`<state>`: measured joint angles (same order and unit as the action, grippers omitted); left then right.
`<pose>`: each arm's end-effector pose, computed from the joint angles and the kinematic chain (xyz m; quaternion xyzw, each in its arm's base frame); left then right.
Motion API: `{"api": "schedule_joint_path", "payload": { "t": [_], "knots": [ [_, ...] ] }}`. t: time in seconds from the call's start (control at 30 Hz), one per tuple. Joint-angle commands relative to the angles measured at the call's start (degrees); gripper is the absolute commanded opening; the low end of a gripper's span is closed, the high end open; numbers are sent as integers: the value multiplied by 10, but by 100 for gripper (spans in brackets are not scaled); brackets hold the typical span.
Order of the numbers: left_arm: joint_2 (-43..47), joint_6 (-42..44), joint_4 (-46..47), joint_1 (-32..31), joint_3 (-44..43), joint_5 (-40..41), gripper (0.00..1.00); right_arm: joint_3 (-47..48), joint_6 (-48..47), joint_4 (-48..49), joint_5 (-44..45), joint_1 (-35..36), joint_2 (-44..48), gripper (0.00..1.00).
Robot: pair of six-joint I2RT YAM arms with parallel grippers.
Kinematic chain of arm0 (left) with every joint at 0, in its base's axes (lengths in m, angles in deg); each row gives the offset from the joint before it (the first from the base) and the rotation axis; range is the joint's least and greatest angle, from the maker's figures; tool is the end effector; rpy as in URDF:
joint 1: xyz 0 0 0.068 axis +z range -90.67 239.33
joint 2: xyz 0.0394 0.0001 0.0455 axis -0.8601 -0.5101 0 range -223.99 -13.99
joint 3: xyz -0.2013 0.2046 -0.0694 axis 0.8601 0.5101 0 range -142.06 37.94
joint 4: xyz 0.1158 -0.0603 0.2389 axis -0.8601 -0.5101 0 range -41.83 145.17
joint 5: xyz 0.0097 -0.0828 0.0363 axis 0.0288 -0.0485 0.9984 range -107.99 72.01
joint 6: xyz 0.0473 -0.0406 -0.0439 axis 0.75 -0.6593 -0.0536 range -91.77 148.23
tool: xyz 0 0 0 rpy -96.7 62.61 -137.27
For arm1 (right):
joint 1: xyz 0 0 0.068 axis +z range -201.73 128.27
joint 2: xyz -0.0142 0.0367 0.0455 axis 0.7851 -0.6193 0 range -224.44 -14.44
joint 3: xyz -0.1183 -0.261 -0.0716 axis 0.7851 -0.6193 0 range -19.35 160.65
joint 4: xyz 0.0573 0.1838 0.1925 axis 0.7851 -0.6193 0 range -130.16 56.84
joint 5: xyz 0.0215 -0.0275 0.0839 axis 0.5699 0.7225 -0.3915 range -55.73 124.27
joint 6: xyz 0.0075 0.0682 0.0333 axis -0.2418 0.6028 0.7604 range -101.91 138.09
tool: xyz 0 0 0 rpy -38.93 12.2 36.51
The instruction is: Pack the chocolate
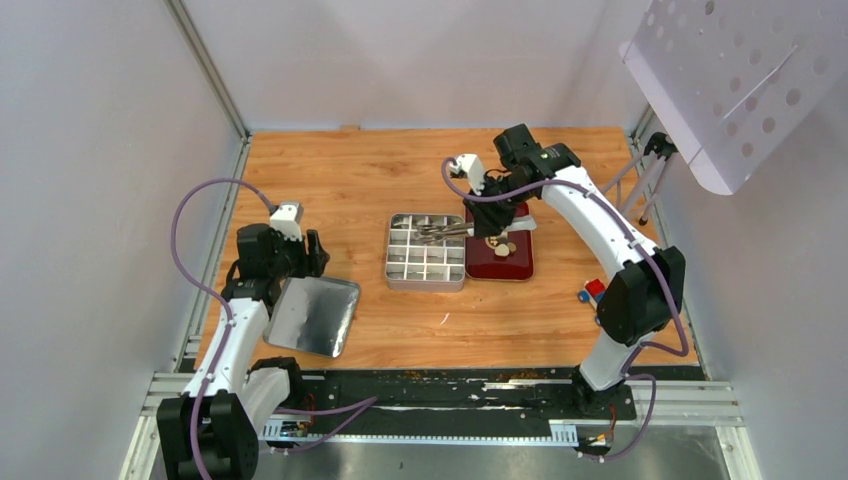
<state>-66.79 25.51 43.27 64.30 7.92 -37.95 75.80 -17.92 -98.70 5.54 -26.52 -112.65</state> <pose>0.2180 -0.0030 0.2216 0.0218 0.8757 -0.1445 0.4602 0.3197 0.1849 0.3224 -0.5244 0.7958 0.2258 0.2020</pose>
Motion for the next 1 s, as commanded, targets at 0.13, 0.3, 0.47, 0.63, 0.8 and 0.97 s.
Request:
{"api": "schedule_joint_path", "payload": {
  "t": [0.13, 0.3, 0.47, 0.63, 0.8, 0.97],
  "knots": [
    [10, -4, 18, 5, 1, 2, 70, 47, 9, 40, 20, 25, -24, 18],
    [11, -4, 19, 5, 4, 3, 71, 64, 13, 46, 38, 34, -44, 28],
    [11, -1, 16, 5, 4, 5, 71, 69, 15, 40, 31, 37, -47, 35],
    [6, 0, 19, 5, 5, 5, 71, 65, 17, 38, 29, 38, -39, 35],
    [0, 3, 14, 5, -2, 5, 71, 61, 15, 36, 50, 29, -13, 32],
    [-3, 6, 13, 5, -1, 6, 71, 19, 16, 36, 67, -11, 43, 32]
  ]
}}
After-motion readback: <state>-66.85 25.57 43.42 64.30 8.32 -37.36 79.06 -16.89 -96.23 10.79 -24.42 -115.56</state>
